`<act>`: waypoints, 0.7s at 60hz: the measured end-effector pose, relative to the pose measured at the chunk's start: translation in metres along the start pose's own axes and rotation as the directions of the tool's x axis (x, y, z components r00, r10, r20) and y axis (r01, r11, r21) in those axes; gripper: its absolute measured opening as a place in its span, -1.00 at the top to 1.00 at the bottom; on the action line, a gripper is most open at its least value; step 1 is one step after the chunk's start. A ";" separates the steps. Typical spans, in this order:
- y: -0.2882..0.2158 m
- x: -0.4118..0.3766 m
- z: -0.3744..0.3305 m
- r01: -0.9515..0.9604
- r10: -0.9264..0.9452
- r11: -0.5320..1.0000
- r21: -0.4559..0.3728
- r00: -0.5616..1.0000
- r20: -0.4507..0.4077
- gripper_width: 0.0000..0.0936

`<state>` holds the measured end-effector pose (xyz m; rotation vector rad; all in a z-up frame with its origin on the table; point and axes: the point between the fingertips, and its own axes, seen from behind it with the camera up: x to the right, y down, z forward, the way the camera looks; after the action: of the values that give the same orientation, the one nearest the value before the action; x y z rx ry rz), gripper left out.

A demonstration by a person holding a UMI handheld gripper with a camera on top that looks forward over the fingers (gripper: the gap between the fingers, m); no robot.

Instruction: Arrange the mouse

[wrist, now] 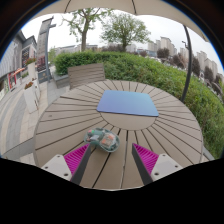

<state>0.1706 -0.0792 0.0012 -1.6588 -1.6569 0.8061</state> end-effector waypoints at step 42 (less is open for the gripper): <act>-0.044 0.012 0.078 0.005 -0.006 1.000 -0.004 1.000 -0.024 -0.84</act>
<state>0.0820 -0.0657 -0.0105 -1.6597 -1.6468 0.7775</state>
